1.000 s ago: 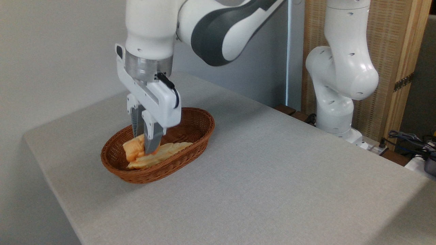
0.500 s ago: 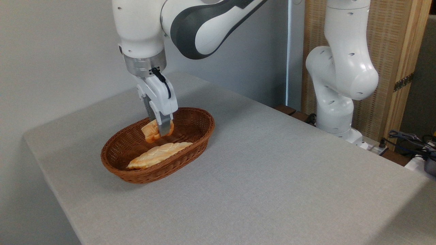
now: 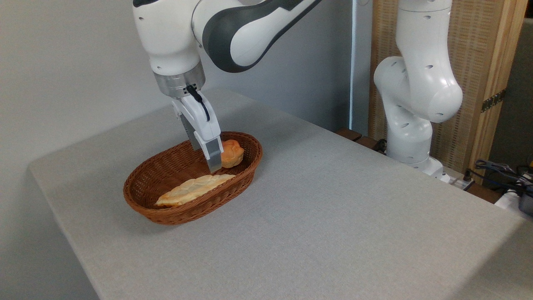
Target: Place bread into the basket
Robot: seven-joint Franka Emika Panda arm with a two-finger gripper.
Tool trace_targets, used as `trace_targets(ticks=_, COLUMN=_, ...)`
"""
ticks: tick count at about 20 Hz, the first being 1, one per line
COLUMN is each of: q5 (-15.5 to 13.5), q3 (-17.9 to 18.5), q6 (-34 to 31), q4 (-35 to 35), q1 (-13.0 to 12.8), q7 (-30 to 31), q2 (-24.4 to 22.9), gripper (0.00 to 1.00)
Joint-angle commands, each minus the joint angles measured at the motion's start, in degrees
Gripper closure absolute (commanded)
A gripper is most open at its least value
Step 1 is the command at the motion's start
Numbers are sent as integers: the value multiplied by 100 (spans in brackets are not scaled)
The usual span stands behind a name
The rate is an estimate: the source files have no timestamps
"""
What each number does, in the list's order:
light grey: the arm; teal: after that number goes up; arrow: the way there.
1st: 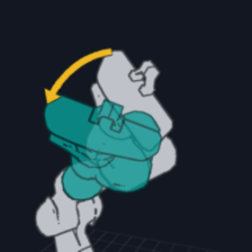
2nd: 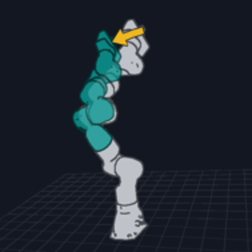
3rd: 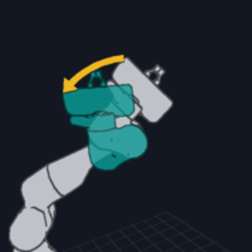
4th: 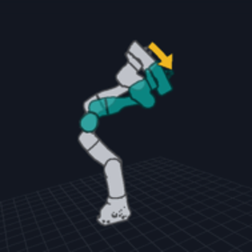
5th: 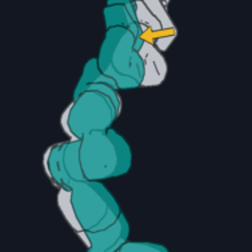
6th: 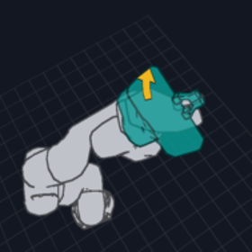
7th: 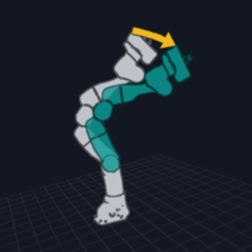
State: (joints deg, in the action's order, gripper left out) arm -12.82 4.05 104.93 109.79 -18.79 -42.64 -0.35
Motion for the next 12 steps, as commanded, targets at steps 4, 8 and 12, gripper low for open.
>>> trace_targets(ticks=4, q5=622, q3=498, q6=141, q4=-212, q1=25, q7=125, q2=-106, gripper=0)
trace_targets(ticks=8, q5=885, q3=956, q6=492, q4=-221, q1=25, q7=81, q2=-115, gripper=0)
trace_targets(ticks=12, q5=1115, q3=1185, q6=598, q4=-221, q1=25, q7=90, q2=-123, gripper=0)
